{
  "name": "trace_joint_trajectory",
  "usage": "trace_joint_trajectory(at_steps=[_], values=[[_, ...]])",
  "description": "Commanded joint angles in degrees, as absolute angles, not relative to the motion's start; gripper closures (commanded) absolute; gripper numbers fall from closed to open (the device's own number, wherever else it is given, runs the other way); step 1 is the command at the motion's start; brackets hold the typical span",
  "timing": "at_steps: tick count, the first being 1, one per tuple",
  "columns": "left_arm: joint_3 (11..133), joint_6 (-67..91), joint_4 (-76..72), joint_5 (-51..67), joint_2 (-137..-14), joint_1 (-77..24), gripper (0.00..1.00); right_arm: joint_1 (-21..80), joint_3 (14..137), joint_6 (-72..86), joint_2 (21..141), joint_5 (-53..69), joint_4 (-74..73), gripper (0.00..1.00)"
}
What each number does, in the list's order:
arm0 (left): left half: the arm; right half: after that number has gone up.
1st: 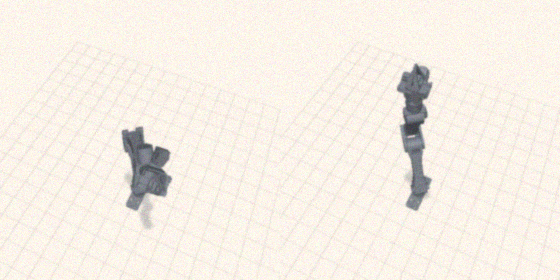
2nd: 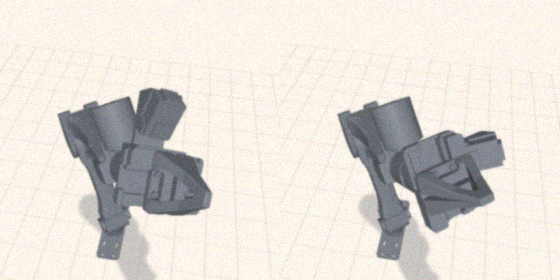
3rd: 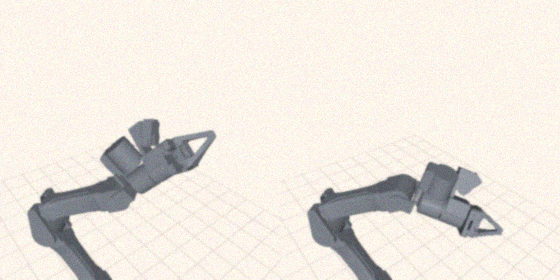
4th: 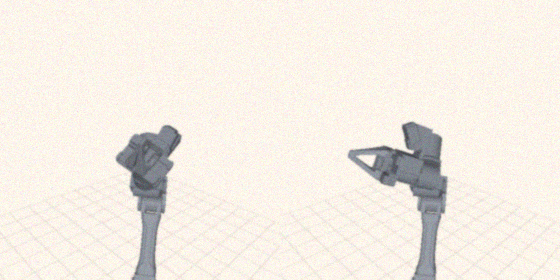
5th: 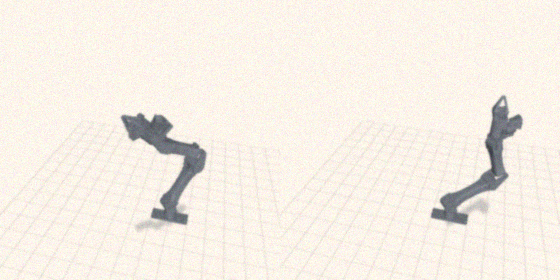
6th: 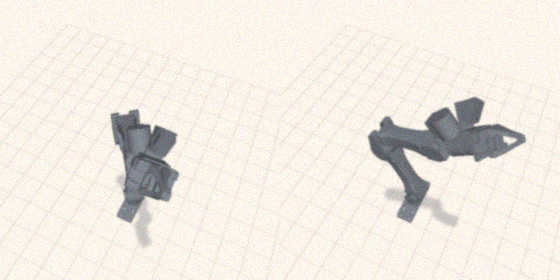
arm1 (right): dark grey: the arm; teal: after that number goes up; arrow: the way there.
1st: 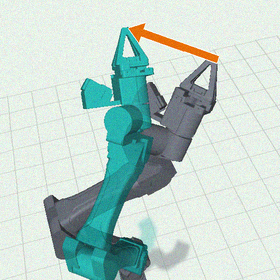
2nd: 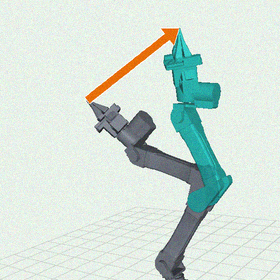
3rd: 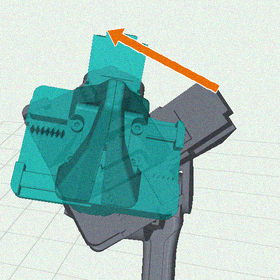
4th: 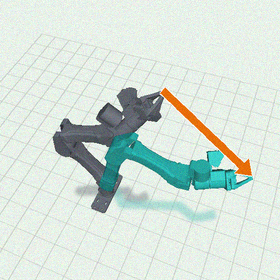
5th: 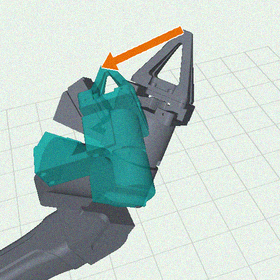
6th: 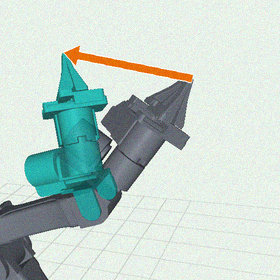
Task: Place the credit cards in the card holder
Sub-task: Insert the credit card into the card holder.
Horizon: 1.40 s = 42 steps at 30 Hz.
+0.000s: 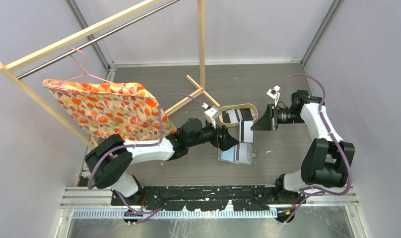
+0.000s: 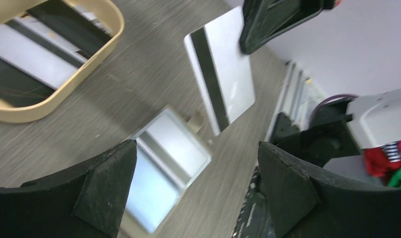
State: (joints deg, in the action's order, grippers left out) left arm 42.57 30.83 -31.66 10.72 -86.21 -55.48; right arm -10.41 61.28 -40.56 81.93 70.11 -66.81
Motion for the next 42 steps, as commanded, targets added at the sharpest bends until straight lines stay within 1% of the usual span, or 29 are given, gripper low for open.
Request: trace_joint_trajectory(at_steps=[1, 4, 5, 9, 11, 13, 17, 18, 20, 21, 22, 23, 24, 25, 27, 29, 30, 33, 36, 38, 42], values=[[40.9, 40.7, -52.1, 14.8, -90.6, -54.9, 0.09, -9.6, 61.7, -43.0, 82.9, 73.8, -68.2, 0.99], [40.8, 46.7, -58.5, 17.7, -94.0, -53.3, 0.17, -9.0, 61.3, -43.3, 82.8, 74.5, -68.2, 0.99], [41.4, 48.1, -59.4, 18.7, -95.0, -52.9, 0.2, -8.8, 61.3, -43.3, 82.9, 74.6, -68.2, 0.99], [42.7, 50.4, -60.0, 19.7, -97.4, -52.6, 0.28, -7.7, 61.3, -43.5, 83.2, 75.0, -68.3, 0.99], [42.4, 51.9, -62.7, 20.1, -98.6, -52.4, 0.39, -7.4, 61.3, -43.6, 83.4, 74.7, -68.3, 0.99], [42.3, 54.0, -65.9, 21.0, -99.9, -51.9, 0.46, -7.3, 61.3, -43.7, 83.6, 74.7, -68.4, 0.99], [43.8, 57.8, -69.7, 23.2, -103.1, -51.5, 0.55, -6.7, 61.3, -43.7, 83.9, 74.5, -68.5, 0.99], [44.2, 58.5, -70.7, 23.8, -103.8, -51.5, 0.62, -6.7, 61.3, -43.7, 84.0, 74.5, -68.5, 0.99], [44.8, 60.7, -72.7, 25.3, -105.3, -51.2, 0.87, -6.6, 61.3, -43.7, 84.0, 74.4, -68.5, 0.99], [44.9, 61.5, -73.9, 25.8, -106.0, -51.0, 0.96, -6.6, 61.3, -43.7, 84.1, 74.2, -68.5, 0.99], [44.9, 62.3, -75.2, 26.1, -106.6, -50.8, 0.99, -6.6, 61.4, -43.6, 84.0, 74.1, -68.5, 0.97], [44.6, 62.7, -76.4, 26.1, -106.9, -50.6, 1.0, -6.6, 61.5, -43.4, 84.1, 73.9, -68.6, 0.89], [44.3, 62.8, -77.2, 25.9, -107.0, -50.4, 1.0, -6.6, 61.6, -42.8, 84.4, 73.3, -68.5, 0.74], [43.9, 62.5, -77.4, 25.6, -106.9, -50.2, 1.0, -6.6, 61.9, -42.1, 84.7, 72.6, -68.5, 0.64], [43.2, 61.3, -77.2, 25.1, -106.2, -50.0, 1.0, -6.5, 62.5, -41.5, 85.2, 71.6, -69.2, 0.54], [43.0, 60.5, -76.5, 25.1, -105.5, -49.8, 1.0, -6.5, 62.6, -41.5, 85.4, 71.4, -69.5, 0.48], [43.0, 60.3, -76.1, 25.2, -105.3, -49.7, 1.0, -6.2, 62.5, -41.5, 85.5, 71.5, -69.5, 0.46], [43.4, 60.0, -75.8, 25.5, -105.2, -49.7, 1.0, -5.2, 62.4, -41.2, 85.6, 71.5, -69.4, 0.47], [43.4, 60.0, -75.6, 25.8, -105.2, -49.7, 1.0, -4.7, 62.6, -40.6, 85.9, 71.7, -69.0, 0.59], [43.5, 59.9, -75.5, 26.0, -105.2, -49.6, 1.0, -4.3, 62.6, -39.8, 86.1, 71.7, -68.6, 0.64], [43.9, 60.0, -74.9, 26.8, -105.4, -49.6, 1.0, -3.9, 62.8, -37.8, 86.4, 71.6, -67.2, 0.77]])
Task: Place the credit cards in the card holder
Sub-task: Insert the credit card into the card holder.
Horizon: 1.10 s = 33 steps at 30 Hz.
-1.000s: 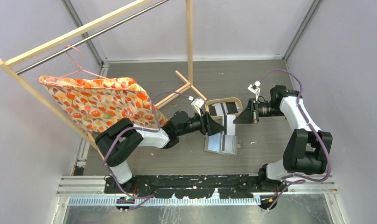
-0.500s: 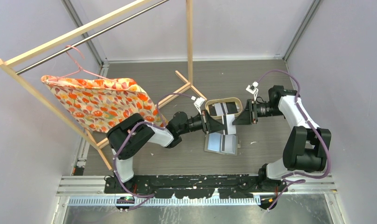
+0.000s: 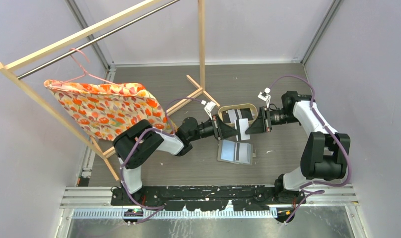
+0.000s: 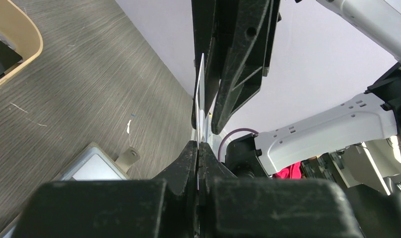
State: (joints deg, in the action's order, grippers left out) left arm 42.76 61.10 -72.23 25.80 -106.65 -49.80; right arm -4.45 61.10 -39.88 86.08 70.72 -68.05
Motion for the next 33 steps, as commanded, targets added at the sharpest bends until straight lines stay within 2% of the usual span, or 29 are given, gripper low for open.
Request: trace_joint_trajectory(at_steps=[1, 3, 4, 7, 10, 11, 13, 18, 23, 28, 33], values=[[43.9, 60.1, -74.8, 27.0, -105.4, -49.6, 1.0, -3.9, 62.9, -37.5, 86.5, 71.6, -67.0, 0.83], [43.8, 60.1, -74.1, 27.0, -105.2, -49.6, 0.99, -3.9, 63.2, -37.4, 86.6, 71.0, -67.1, 0.94], [43.7, 60.1, -73.4, 26.9, -104.9, -49.6, 0.95, -3.9, 63.3, -37.5, 86.5, 70.3, -67.1, 0.98], [43.1, 58.7, -68.2, 26.3, -102.6, -49.6, 0.78, -3.9, 64.2, -40.1, 86.5, 67.5, -69.0, 0.99], [42.0, 53.6, -55.8, 24.2, -96.8, -49.8, 0.63, -4.0, 66.0, -45.0, 86.7, 64.4, -73.3, 0.99], [41.4, 50.0, -50.6, 22.2, -94.4, -50.0, 0.54, -4.1, 66.0, -46.0, 86.8, 63.8, -74.1, 0.99], [41.2, 44.2, -39.3, 19.0, -89.9, -50.5, 0.47, -4.1, 66.2, -47.0, 86.7, 61.5, -74.7, 0.99], [41.2, 36.4, -20.4, 12.1, -82.8, -52.0, 0.44, -4.2, 64.0, -46.4, 87.3, 55.9, -73.3, 0.99], [45.4, 40.8, -9.7, 8.3, -86.3, -52.8, 0.41, -3.5, 64.2, -47.4, 90.4, 52.8, -74.3, 0.99], [44.7, 45.4, -9.3, 3.3, -88.3, -54.5, 0.39, -1.6, 64.0, -44.8, 92.2, 49.8, -72.1, 0.99], [45.7, 49.7, -9.1, 4.1, -92.1, -54.5, 0.38, 0.0, 64.0, -43.3, 92.6, 48.7, -70.8, 0.99]])
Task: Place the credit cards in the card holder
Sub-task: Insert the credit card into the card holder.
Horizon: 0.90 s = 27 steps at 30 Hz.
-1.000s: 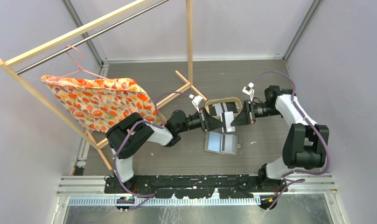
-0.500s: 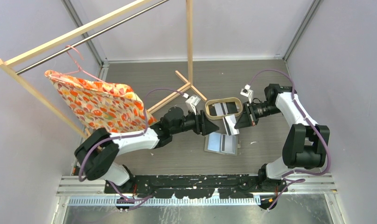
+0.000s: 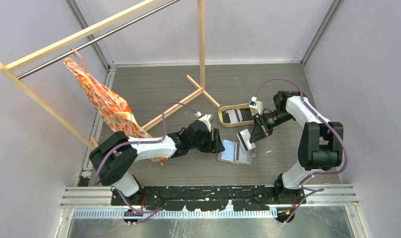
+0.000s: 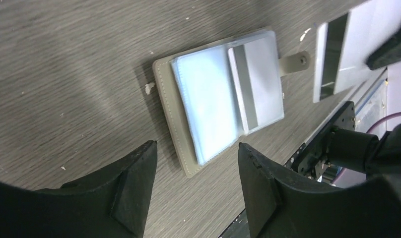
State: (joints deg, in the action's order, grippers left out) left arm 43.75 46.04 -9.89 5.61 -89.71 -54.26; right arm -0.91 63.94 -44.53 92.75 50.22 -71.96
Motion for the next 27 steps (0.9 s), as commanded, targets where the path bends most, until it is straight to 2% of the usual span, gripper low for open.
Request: trace_joint_trajectory(at_steps=[1, 7, 16, 21, 27], values=[[45.8, 50.3, -9.3, 4.1, -92.6, -54.5, 0.38, 0.0, 64.0, -43.3, 92.8, 48.6, -70.8, 0.99], [45.9, 52.9, -10.8, 4.9, -94.8, -54.4, 0.37, 0.0, 64.2, -43.3, 93.8, 48.3, -71.1, 0.99], [44.0, 58.3, -21.1, 10.4, -100.0, -53.5, 0.39, 2.0, 64.2, -43.3, 94.2, 48.1, -71.1, 0.99], [43.0, 60.7, -24.0, 10.2, -101.2, -53.3, 0.45, 1.9, 64.2, -43.5, 95.0, 48.0, -71.2, 0.99], [41.5, 61.5, -26.0, 8.8, -100.8, -53.3, 0.66, 1.9, 64.2, -42.3, 95.7, 48.2, -70.1, 0.99]])
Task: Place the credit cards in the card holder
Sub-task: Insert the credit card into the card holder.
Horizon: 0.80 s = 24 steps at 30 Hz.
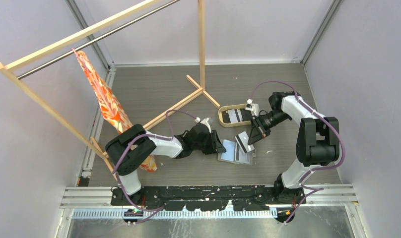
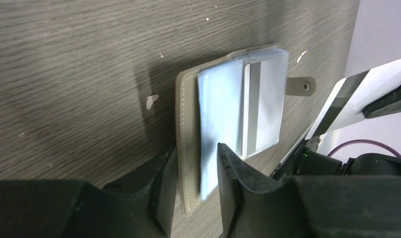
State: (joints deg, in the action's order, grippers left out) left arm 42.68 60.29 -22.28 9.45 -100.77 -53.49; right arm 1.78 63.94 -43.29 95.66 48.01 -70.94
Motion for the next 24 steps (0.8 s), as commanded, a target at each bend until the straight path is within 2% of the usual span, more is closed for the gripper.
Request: trace_joint_trajectory(at_steps=[1, 7, 14, 24], values=[[41.2, 61.5, -26.6, 8.8, -100.9, -53.3, 0.69, 1.9, 64.1, -42.1, 95.6, 48.2, -69.9, 0.99], [39.5, 62.1, -34.7, 10.2, -102.2, -53.3, 0.89, 1.9, 64.1, -41.7, 95.6, 48.4, -69.6, 0.99], [35.0, 65.2, -53.1, 13.0, -105.5, -52.7, 0.99, 1.9, 64.4, -43.0, 95.3, 50.2, -70.5, 0.99], [31.4, 70.7, -70.7, 9.8, -109.6, -52.6, 1.0, 1.9, 64.0, -33.0, 94.0, 57.8, -64.4, 0.99]])
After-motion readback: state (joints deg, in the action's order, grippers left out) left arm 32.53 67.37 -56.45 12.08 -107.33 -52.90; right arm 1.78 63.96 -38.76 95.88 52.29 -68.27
